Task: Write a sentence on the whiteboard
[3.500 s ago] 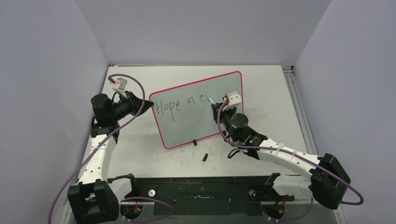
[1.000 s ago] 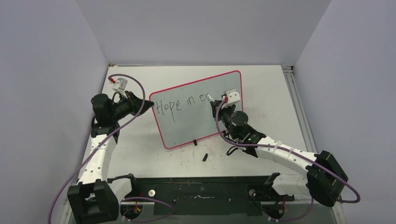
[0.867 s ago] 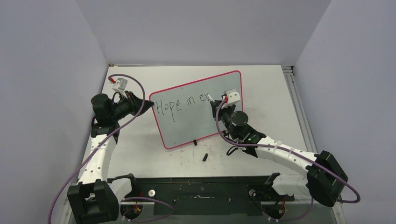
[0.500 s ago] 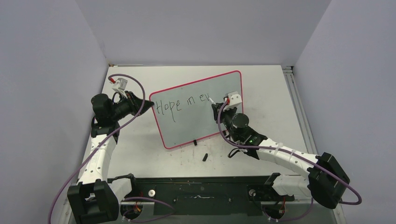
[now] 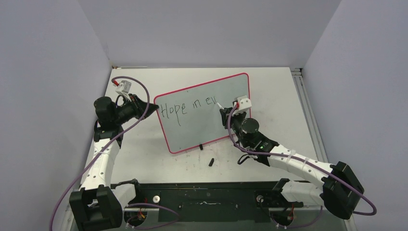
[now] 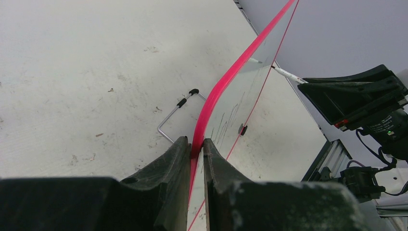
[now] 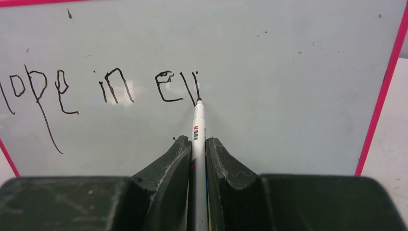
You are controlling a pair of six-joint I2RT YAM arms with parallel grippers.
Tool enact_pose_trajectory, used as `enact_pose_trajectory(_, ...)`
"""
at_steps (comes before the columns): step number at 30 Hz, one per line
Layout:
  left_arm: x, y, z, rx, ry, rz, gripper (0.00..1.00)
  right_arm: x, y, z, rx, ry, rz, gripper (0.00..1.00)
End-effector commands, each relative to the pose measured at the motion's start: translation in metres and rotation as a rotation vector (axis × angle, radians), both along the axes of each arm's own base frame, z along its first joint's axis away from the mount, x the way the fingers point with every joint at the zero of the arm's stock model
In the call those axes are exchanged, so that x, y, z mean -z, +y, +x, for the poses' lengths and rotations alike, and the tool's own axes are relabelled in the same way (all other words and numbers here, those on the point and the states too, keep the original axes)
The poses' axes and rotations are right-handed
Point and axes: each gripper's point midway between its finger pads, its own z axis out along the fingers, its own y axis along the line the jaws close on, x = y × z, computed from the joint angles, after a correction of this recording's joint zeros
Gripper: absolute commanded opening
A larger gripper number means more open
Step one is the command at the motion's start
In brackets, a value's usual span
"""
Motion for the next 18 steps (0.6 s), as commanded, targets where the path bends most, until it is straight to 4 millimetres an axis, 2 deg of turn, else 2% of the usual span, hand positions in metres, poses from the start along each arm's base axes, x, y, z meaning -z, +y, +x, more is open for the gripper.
enact_pose_trajectory(1,-0.012,-0.004,-0.001,0.022,-0.030,0.005,0.12,-0.032,-0.006,-0.002,0.011,-0.062,0.068,0.05)
enact_pose_trajectory(6,-0.011,-0.004,0.000,0.022,-0.027,0.004,0.12,-0.041,-0.003,0.004,0.012,-0.090,0.063,0.05)
enact_pose_trajectory(10,-0.012,-0.004,0.000,0.022,-0.028,0.005,0.12,-0.041,0.004,0.008,0.000,-0.096,0.063,0.05)
enact_pose_trajectory(18,-0.012,-0.004,0.000,0.020,-0.029,0.007,0.12,-0.038,0.005,0.014,0.015,-0.103,0.046,0.05)
